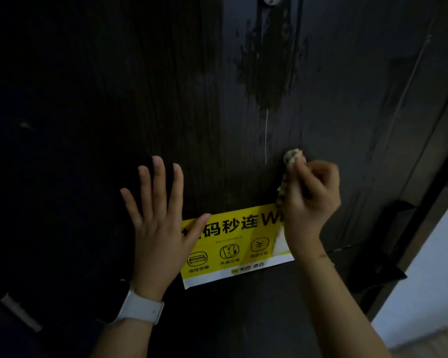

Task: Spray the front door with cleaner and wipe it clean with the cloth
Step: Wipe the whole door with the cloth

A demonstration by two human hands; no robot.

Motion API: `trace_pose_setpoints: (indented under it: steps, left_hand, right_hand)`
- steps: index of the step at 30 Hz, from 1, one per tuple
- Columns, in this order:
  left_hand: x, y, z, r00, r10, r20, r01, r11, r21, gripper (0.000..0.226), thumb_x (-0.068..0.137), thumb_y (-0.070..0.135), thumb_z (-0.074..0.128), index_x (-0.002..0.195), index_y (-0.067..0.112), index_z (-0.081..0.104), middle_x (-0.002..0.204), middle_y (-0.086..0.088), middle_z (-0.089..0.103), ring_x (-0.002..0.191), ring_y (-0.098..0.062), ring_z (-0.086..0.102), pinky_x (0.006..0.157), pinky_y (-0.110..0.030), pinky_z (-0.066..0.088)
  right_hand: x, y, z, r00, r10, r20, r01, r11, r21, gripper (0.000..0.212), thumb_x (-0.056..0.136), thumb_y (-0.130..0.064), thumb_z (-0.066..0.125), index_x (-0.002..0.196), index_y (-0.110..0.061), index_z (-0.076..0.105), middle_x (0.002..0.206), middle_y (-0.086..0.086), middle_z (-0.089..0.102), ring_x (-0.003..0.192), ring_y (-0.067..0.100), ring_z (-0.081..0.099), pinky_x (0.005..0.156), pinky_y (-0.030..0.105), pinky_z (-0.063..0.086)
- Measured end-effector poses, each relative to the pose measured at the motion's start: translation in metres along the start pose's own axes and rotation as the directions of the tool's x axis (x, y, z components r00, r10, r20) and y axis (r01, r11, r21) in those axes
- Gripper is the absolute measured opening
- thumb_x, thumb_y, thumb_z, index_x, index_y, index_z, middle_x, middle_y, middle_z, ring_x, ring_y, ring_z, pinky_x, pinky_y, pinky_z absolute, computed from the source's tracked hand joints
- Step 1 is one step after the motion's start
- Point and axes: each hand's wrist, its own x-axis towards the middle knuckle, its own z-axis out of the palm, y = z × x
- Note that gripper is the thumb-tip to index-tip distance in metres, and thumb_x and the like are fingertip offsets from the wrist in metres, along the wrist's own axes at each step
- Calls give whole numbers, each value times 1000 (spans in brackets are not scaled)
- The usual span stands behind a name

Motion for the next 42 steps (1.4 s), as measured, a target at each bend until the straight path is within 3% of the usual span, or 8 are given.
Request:
trace_pose_setpoints:
  steps: [2, 7, 12, 20, 27, 33, 39, 42]
  left_hand:
    - [0, 0, 1, 1000, 6, -3, -6, 1000, 2, 96, 87, 60, 46, 154, 19, -8, 159, -6, -21, 148, -27, -16, 117, -48, -17]
    - [-1, 0, 1, 1000, 2, -1, -2, 1000, 14, 99, 85, 59, 51, 154, 18, -7, 159, -5, -22, 148, -27, -17, 117, -49, -17]
    - [0, 1, 0, 1000, 3, 7, -3, 1000, -10, 94, 87, 61, 44, 154, 19, -8, 159, -5, -22, 148, -27, -17, 117, -49, -17]
    - [-1, 0, 1, 1000, 1, -3, -1, 1000, -5, 95, 86, 60, 45, 155, 19, -5, 160, -6, -19, 148, -27, -15, 117, -48, -16]
    - [0, -1, 1, 1000, 10, -2, -10, 1000, -28, 92, 86, 60, 42, 155, 20, -5, 161, -7, -17, 149, -26, -14, 117, -45, -18]
    - [0, 0, 4, 1000, 4, -25, -4, 1000, -17, 91, 87, 61, 40, 155, 18, -2, 161, -8, -15, 149, -28, -11, 118, -48, -16]
    - [-1, -1, 4, 1000, 10, -29, -11, 1000, -18, 89, 88, 61, 39, 155, 14, 4, 162, -9, -12, 149, -29, -8, 118, -49, -14]
    - [-1, -2, 3, 1000, 10, -16, -11, 999, -36, 89, 87, 59, 42, 155, 17, 3, 162, -7, -13, 149, -27, -9, 118, -46, -16]
  right_hand:
    - [-4, -9, 10, 1000, 22, 5, -22, 1000, 17, 19, 86, 13, 60, 103, 10, 69, 88, 15, 49, 79, -1, 52, 72, 6, 40]
    - [-20, 3, 0, 860, -308, 407, 338, 941, -2, 32, 82, 11, 62, 112, 3, 69, 101, 5, 49, 82, 28, 59, 69, 35, 50]
    - [19, 0, 9, 975, -144, 168, 137, 989, 52, 16, 89, 6, 64, 103, 6, 71, 91, 9, 50, 66, 32, 56, 51, 35, 50]
    - [-14, 3, -4, 903, -252, 348, 271, 962, -8, 34, 78, 15, 67, 110, 2, 69, 96, 5, 48, 74, 26, 55, 59, 38, 48]
    - [68, -28, 34, 949, -287, 127, 287, 958, 20, 17, 88, 6, 66, 104, 4, 72, 80, 18, 52, 70, 25, 54, 64, 26, 46]
    - [22, -7, 3, 878, -292, 379, 322, 947, -16, 24, 85, 9, 66, 106, 2, 71, 90, 11, 51, 71, 30, 56, 55, 40, 48]
    - [94, -33, 32, 959, -273, 82, 274, 962, -11, 16, 89, 4, 64, 103, 3, 72, 81, 19, 51, 76, 11, 52, 67, 15, 44]
    - [46, -23, 33, 890, -375, 261, 390, 921, -9, 32, 82, 13, 64, 112, 3, 69, 93, 14, 52, 82, 25, 54, 71, 29, 46]
